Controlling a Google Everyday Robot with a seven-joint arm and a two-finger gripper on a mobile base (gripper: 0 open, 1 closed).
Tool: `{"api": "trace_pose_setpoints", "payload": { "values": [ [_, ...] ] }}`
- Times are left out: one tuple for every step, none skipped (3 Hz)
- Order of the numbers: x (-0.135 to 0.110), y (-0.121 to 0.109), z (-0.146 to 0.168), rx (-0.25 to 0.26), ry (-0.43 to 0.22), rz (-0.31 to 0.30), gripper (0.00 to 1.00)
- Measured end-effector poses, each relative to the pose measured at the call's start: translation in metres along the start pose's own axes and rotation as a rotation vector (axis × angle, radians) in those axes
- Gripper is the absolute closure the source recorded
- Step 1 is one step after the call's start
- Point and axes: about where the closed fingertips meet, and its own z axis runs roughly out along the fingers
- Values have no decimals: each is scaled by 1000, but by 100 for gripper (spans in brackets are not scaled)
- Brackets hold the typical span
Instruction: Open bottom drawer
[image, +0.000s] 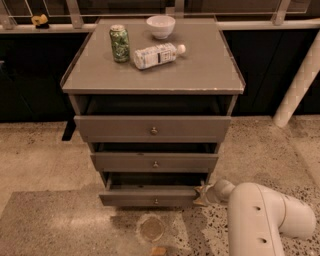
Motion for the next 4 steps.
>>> {"api": "trace_pose_setpoints", "payload": {
  "values": [
    [-2,-1,-2,0,0,0,100],
    [2,13,-3,-11,-1,4,100],
    [-3,27,-6,-21,-4,-1,100],
    [-3,27,-6,-21,-4,-1,100]
  ]
}}
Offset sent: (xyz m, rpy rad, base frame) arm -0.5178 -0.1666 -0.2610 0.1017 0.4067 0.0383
